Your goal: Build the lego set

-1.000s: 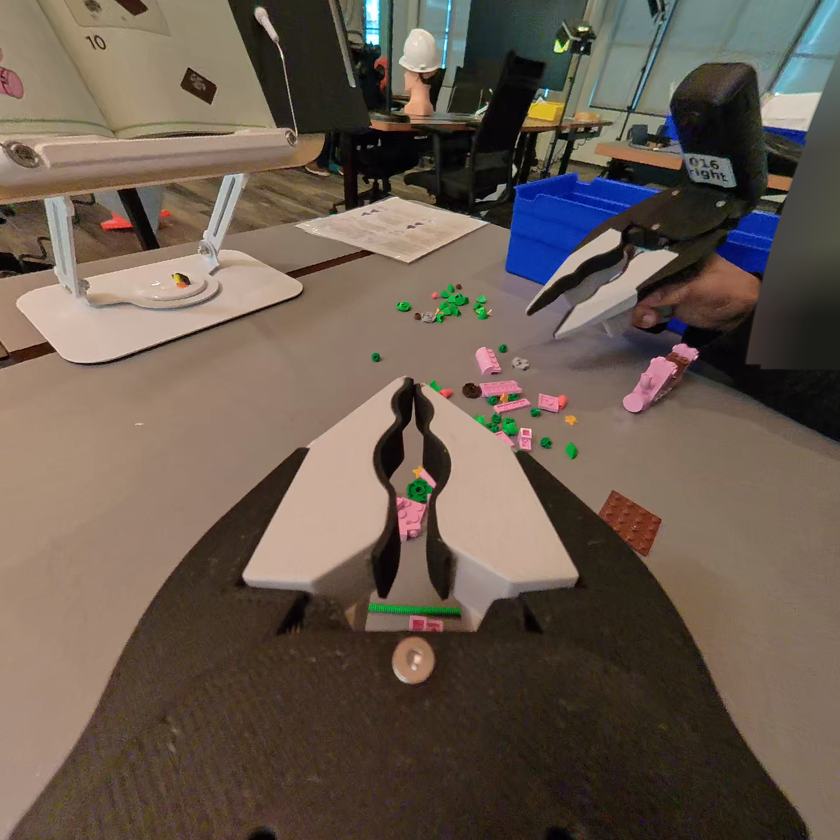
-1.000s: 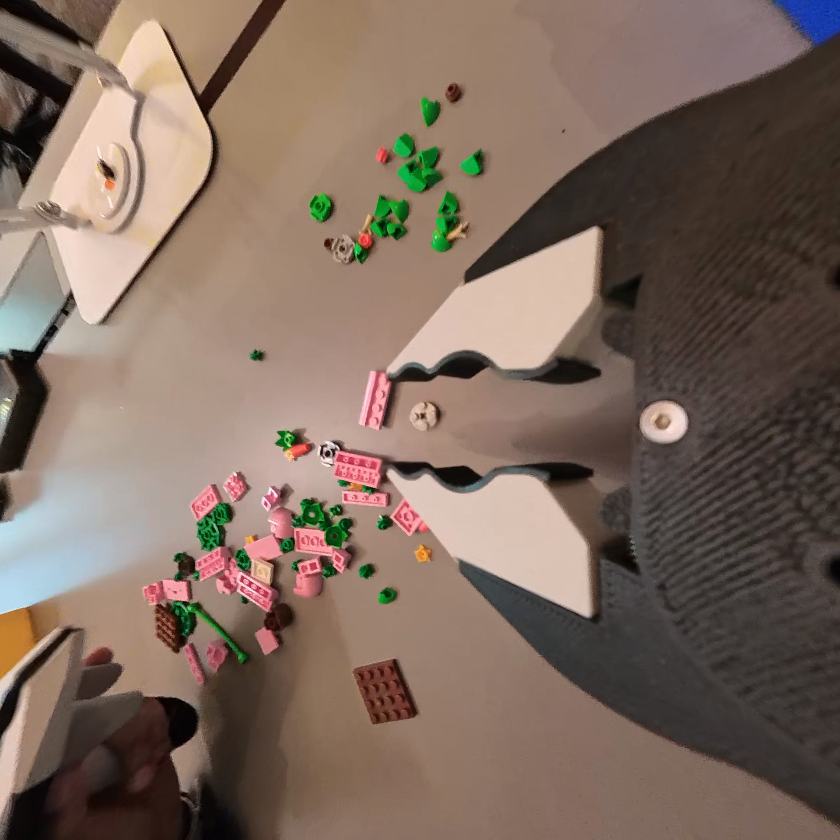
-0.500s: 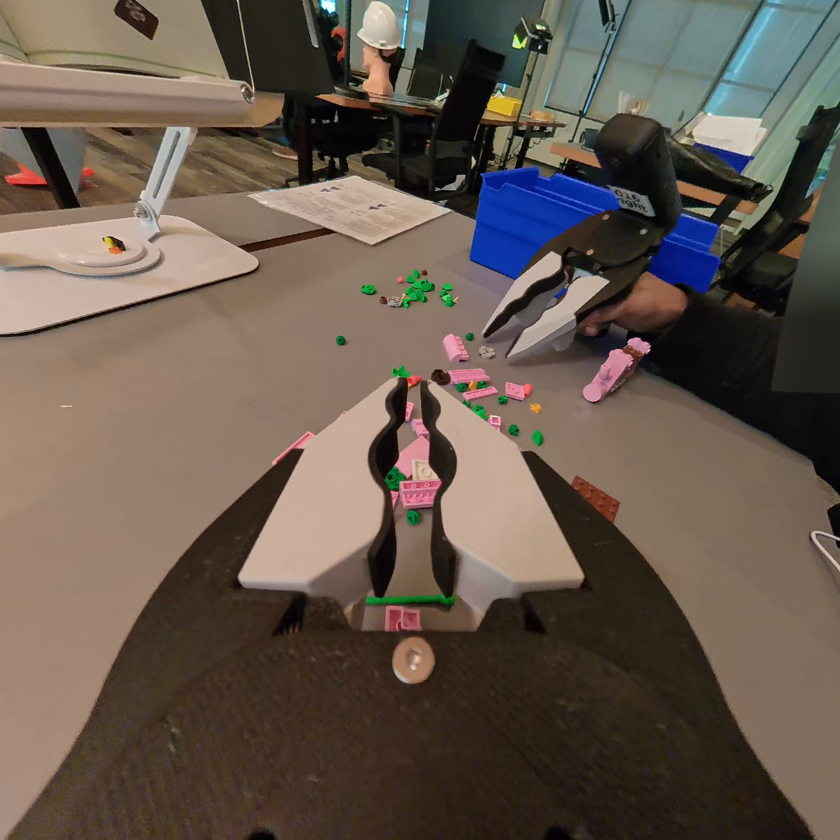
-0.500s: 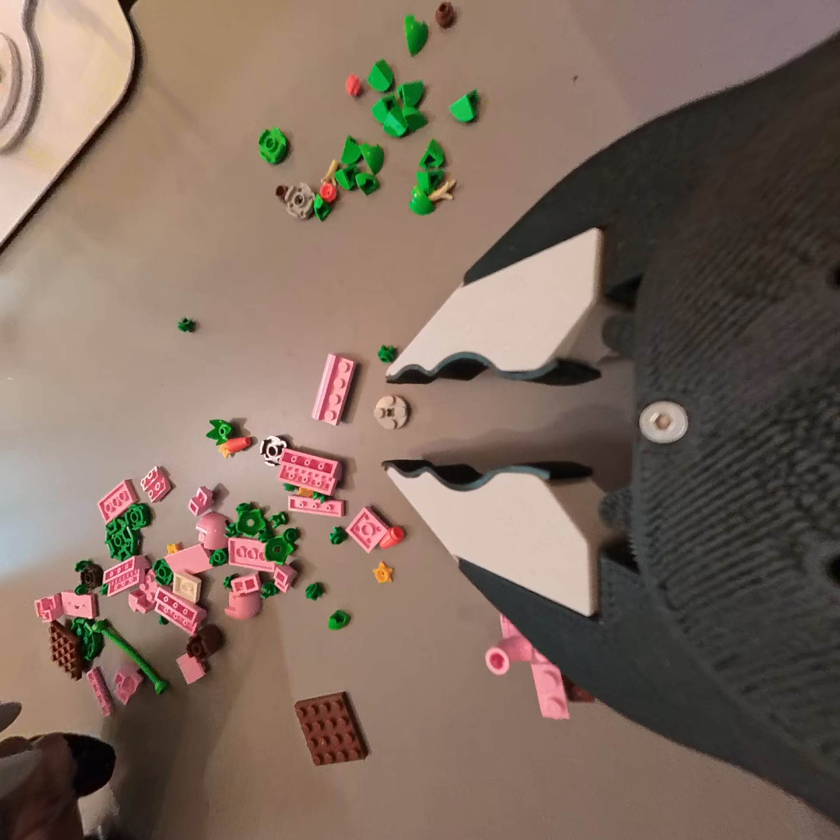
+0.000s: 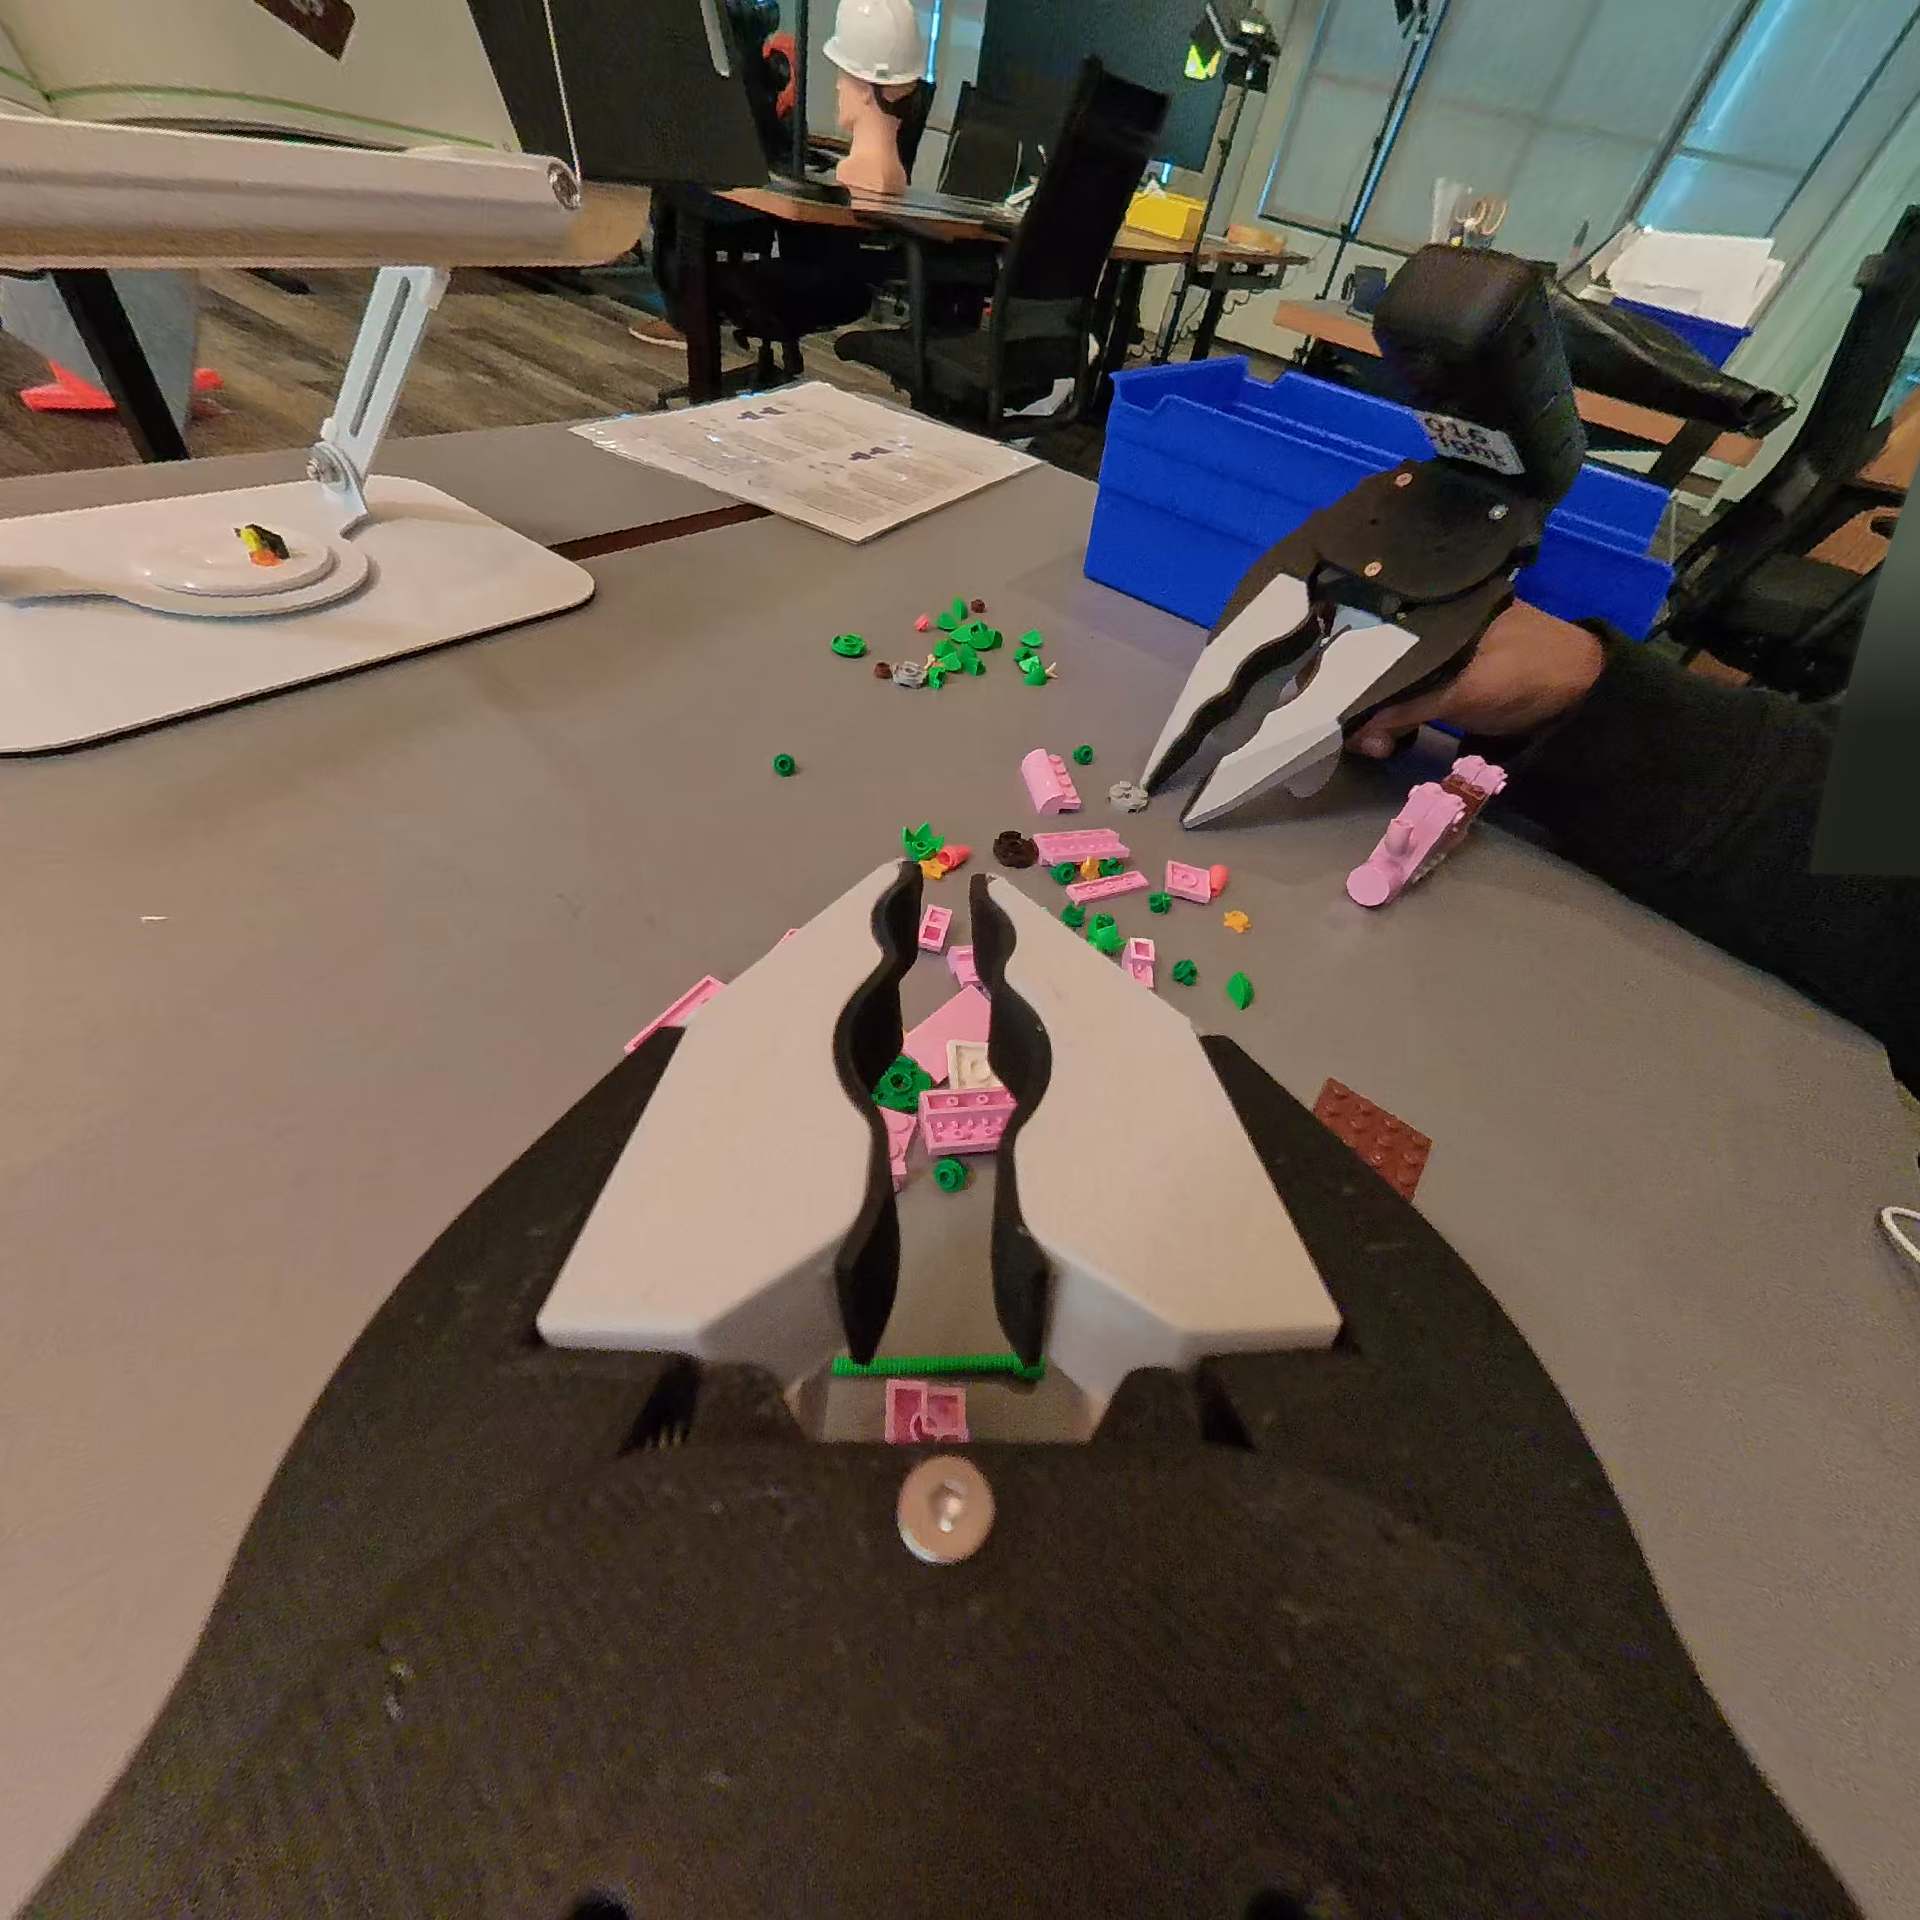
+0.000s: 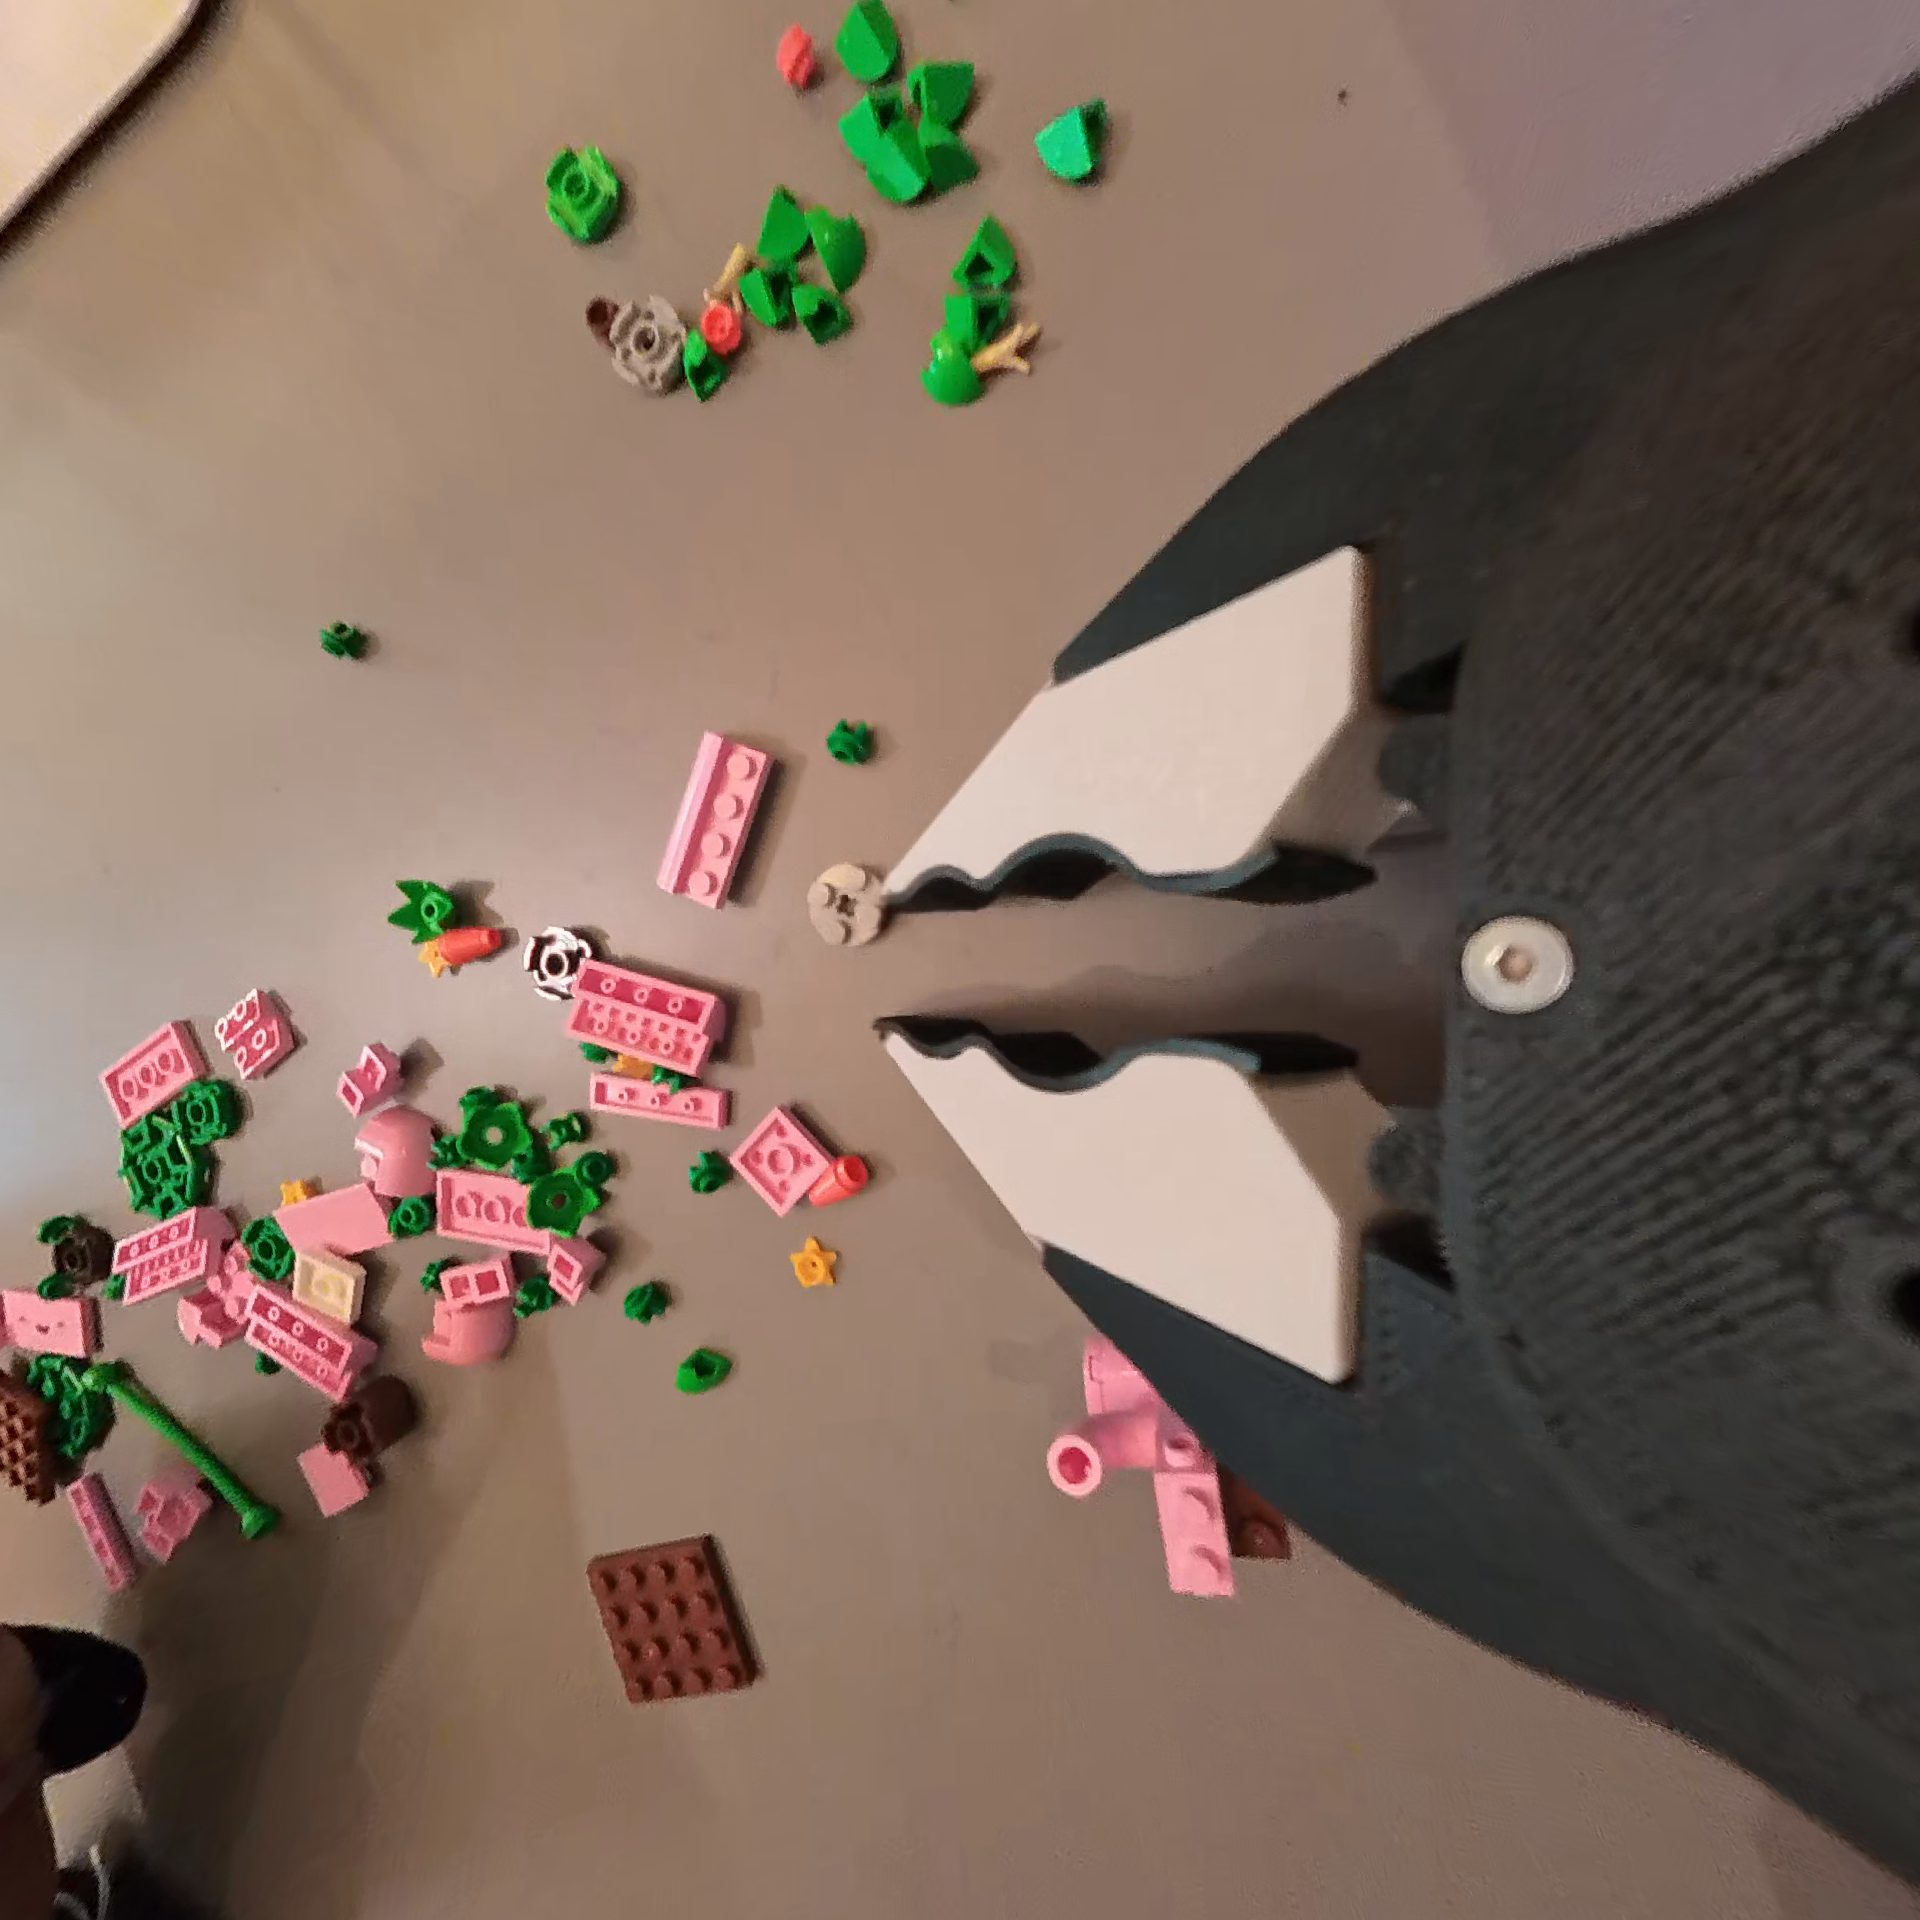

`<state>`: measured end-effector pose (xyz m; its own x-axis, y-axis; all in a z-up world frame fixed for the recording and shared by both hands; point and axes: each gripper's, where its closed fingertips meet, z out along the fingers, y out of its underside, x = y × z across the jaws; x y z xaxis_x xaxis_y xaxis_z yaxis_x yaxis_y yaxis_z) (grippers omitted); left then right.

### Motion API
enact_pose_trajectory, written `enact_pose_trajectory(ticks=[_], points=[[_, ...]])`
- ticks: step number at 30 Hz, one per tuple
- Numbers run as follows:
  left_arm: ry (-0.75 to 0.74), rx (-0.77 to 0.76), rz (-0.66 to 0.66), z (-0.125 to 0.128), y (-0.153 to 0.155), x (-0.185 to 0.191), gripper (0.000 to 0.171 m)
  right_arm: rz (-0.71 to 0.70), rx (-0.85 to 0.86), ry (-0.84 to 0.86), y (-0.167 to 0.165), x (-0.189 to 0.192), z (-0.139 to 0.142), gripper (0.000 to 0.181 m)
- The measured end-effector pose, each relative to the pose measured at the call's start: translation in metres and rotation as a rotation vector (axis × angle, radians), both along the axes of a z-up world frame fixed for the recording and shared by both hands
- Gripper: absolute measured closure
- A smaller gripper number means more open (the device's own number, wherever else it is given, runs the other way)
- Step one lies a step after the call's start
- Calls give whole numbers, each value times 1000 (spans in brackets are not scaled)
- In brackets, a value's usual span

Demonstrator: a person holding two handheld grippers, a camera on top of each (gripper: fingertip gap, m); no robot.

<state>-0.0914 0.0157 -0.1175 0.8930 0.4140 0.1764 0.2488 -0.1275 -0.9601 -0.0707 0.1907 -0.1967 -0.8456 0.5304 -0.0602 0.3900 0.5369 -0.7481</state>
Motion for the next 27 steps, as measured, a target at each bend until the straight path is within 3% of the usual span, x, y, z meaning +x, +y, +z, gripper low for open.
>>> enact_pose_trajectory(ticks=[8, 19, 22, 27], points=[[2, -14, -13, -2, 3, 2, 164, -30, 29, 81, 1, -13, 2, 155], [16, -50, -59, -5, 8, 11, 164, -10, 39, 112, -1, -14, 4, 168], [47, -82, -158, -5, 15, 29, 163, -33, -11, 189, -2, -14, 29, 168], [57, -172, -420, -17, 34, 83, 148, -31, -93, 423, -29, 11, 107, 168]])
